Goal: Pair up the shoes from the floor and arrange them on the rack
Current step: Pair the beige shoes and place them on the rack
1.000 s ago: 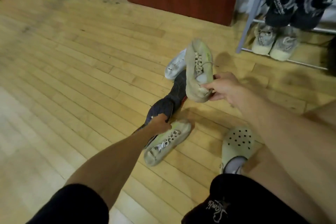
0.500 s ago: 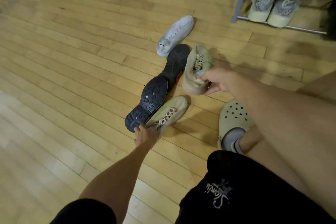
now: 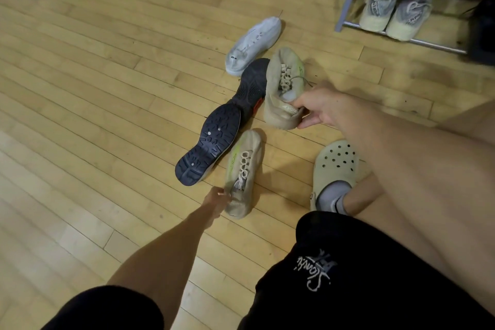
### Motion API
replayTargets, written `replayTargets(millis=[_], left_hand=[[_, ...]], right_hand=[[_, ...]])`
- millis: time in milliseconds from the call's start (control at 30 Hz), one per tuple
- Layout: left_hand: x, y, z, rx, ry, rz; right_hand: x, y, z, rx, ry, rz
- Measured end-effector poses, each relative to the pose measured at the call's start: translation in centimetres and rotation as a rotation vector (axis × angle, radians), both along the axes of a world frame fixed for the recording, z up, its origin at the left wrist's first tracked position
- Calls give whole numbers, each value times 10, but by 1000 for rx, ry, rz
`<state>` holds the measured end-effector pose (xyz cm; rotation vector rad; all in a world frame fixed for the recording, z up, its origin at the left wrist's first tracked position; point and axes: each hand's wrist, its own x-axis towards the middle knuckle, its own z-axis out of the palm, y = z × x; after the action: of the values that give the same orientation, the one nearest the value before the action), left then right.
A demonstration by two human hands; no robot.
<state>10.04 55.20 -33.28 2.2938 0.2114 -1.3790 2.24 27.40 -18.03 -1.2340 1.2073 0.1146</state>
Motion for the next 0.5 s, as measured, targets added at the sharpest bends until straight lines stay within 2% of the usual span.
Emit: replayTargets(millis=[133, 200, 333, 400, 500], left_hand=[[-11, -6, 3, -24, 7, 56], [-19, -10, 1, -70, 75, 122], [-47, -14, -5, -285, 332, 367], [-53, -22, -1, -378, 378, 431], [-45, -36, 15, -486, 396, 409]], right_hand=[[-3, 2, 3, 79, 13, 3], [-1, 2, 5, 86, 4, 7], [3, 5, 8, 82, -19, 8], [7, 7, 11, 80, -52, -11], [11, 10, 15, 54, -86, -42]])
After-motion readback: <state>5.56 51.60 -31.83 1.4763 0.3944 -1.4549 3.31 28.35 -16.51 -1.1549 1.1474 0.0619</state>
